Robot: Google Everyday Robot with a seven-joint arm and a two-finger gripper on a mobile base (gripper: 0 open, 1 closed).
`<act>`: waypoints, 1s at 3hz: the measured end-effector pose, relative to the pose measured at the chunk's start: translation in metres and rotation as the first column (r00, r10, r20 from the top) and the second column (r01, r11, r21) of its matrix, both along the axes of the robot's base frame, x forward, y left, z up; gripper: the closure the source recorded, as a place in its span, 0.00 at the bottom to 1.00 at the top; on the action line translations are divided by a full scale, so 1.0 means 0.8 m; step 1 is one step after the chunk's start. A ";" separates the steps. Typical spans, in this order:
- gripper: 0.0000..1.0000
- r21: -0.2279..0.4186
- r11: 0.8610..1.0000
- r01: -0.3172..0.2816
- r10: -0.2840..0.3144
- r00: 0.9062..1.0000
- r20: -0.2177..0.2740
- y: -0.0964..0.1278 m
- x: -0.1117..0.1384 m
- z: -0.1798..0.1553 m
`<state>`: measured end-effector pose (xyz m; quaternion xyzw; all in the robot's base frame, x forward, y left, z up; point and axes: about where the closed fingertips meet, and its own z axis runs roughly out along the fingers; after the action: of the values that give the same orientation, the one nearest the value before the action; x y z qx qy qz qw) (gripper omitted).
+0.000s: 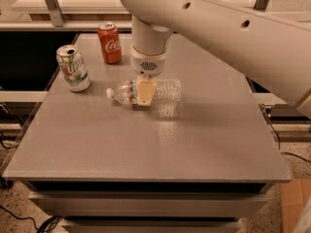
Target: Place water bottle upright
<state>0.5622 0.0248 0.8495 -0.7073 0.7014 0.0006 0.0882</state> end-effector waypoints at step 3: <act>1.00 0.233 0.969 -0.081 0.087 0.996 -0.014 0.005 0.006 0.040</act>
Offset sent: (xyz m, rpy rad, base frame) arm 0.0027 0.0033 0.0378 0.2045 0.0250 0.0992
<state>0.5667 0.0286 0.8818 -0.7212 0.6669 0.0946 0.1618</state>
